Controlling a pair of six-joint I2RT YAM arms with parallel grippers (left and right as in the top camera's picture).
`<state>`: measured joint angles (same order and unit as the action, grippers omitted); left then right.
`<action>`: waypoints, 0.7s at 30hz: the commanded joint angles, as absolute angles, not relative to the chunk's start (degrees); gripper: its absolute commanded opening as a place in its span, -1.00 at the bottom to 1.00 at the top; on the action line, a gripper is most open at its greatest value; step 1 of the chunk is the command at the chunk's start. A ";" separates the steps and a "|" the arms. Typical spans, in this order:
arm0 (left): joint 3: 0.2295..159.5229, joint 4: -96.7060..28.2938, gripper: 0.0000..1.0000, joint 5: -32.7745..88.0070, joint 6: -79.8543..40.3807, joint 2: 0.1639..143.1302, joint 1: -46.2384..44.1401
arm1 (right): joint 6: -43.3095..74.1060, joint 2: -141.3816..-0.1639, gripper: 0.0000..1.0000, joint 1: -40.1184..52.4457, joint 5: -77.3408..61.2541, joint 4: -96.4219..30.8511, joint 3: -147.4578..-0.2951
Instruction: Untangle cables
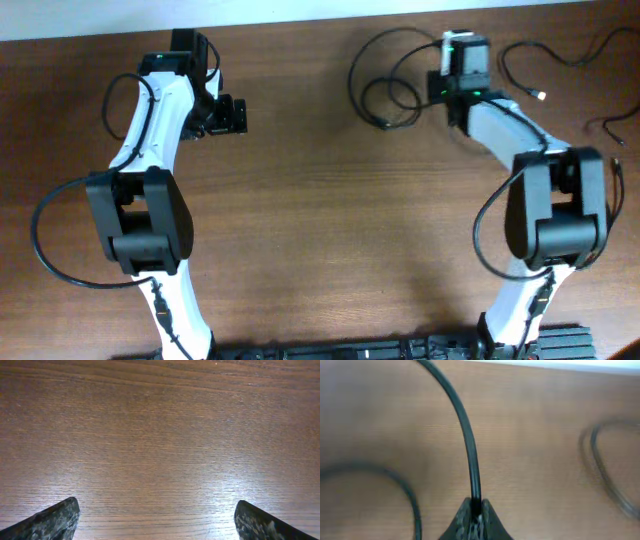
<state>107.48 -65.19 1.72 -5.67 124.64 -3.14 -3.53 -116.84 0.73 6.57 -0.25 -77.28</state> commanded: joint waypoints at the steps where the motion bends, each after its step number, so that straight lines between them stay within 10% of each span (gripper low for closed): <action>1: 108.53 -65.21 0.98 2.13 -5.98 124.77 -2.98 | -7.42 -120.92 -0.92 -4.54 0.60 9.72 -77.87; 9: 108.53 -65.21 0.98 2.15 -6.00 124.77 -2.98 | 2.02 -126.48 -0.88 -4.23 -6.31 15.55 -79.42; 17: 108.53 -65.21 0.98 2.13 -6.00 124.77 -2.98 | 2.02 -126.26 -0.91 -0.05 -5.17 -7.38 -96.09; 18: 108.53 -65.21 0.98 2.15 -5.98 124.77 -2.98 | 2.00 -126.26 -0.81 -0.05 -5.17 -7.79 -96.09; 21: 108.53 -65.21 0.98 2.13 -5.98 124.77 -2.98 | 2.00 -125.43 0.53 -0.05 -5.17 -8.84 -96.09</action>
